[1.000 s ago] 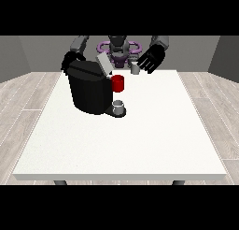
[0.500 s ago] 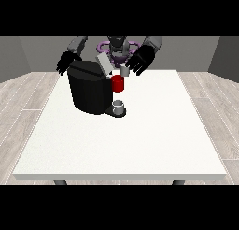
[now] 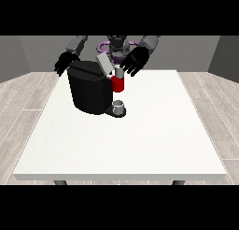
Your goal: Insert the coffee pod into the coffee machine and close the lid
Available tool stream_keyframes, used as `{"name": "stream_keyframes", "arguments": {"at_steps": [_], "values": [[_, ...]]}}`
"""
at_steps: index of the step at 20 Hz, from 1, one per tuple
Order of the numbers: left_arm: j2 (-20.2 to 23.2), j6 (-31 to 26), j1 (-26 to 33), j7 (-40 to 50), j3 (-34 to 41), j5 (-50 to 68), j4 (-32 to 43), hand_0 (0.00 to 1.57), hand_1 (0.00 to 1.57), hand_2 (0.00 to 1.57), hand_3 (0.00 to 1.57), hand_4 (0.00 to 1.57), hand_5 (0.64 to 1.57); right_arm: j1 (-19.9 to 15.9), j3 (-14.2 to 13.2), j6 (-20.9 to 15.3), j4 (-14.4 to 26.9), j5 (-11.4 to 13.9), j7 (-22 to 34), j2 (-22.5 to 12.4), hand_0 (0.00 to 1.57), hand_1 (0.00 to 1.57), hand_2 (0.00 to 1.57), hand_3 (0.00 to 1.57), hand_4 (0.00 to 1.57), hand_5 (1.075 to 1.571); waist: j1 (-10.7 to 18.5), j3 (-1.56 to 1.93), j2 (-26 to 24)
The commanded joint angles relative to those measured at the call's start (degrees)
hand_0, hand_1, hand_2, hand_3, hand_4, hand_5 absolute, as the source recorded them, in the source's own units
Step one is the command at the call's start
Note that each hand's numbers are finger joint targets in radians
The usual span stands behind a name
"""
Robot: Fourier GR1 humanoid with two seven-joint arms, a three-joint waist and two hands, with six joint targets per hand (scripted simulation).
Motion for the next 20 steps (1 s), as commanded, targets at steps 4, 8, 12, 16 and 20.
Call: {"name": "stream_keyframes", "arguments": {"at_steps": [4, 8, 12, 16, 20], "values": [[1.1, 0.5, -0.1, -2.6, 0.9, -0.1, 1.1, 1.26, 1.26, 1.30, 1.21, 0.51, 1.571, 0.9, 1.0, 0.9, -1.9, -0.2, 1.3, -0.1, 0.00, 0.00, 0.00, 0.00, 0.50, 1.571, -1.2, -0.02, 1.9], [0.1, -1.2, -0.4, -2.0, 0.5, -0.1, 0.9, 1.18, 1.18, 1.25, 1.18, 0.49, 1.571, 1.5, 0.4, -0.5, -1.4, -0.1, 0.1, 0.8, 0.00, 0.00, 0.00, 0.00, 0.50, 1.571, 0.1, -0.01, -0.1], [-1.0, 2.0, 0.9, -2.2, -0.1, -1.6, 1.4, 1.20, 1.20, 1.27, 1.20, 0.50, 1.571, 2.4, 0.2, 2.3, -2.4, -1.6, -1.0, -0.2, 0.00, 0.00, 0.00, 0.00, 0.53, 1.571, -1.6, -0.01, 1.4], [-2.3, 1.9, -0.2, -1.8, -1.1, -2.4, 0.2, 1.16, 1.16, 1.24, 1.18, 0.51, 1.571, -1.2, -2.8, 0.1, 0.1, -2.4, -2.3, -0.2, 0.00, 0.00, 0.00, 0.00, 0.46, 1.571, 1.3, 0.01, 2.4], [-2.6, 0.0, -0.4, 0.7, -0.6, -2.1, 1.2, 1.21, 1.21, 1.26, 1.19, 0.49, 1.571, 3.2, -0.3, 0.3, 0.0, -0.6, -3.7, 0.7, 0.00, 0.00, 0.00, 0.00, 0.45, 1.571, 0.3, 0.01, -0.1]]}}
